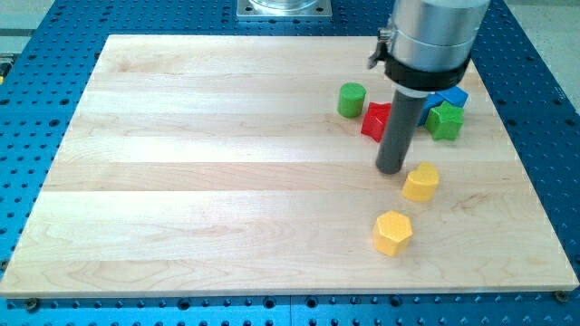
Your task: Move the yellow heart diagonally bottom left to the green circle
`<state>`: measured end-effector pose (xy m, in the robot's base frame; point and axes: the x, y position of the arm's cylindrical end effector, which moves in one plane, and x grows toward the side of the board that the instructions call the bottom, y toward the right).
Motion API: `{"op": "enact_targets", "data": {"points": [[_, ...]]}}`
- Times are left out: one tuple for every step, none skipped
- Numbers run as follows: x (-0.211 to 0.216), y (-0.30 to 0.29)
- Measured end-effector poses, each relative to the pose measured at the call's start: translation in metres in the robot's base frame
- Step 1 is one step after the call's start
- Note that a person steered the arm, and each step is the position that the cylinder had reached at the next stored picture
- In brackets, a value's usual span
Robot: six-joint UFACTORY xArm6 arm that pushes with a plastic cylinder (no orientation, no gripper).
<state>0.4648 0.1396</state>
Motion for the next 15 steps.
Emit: {"op": "enact_targets", "data": {"points": [[-0.011,0.03],[-0.006,0.077],[0.004,0.104],[0.056,0.09],[0.052,0.008],[0.047,0.058],[0.039,-0.012],[0.037,-0.109],[0.016,-0.133],[0.05,-0.034],[0.001,-0.022],[-0.025,-0.152],[0.02,-0.118],[0.021,-0.178],[-0.044,-0.174]]}}
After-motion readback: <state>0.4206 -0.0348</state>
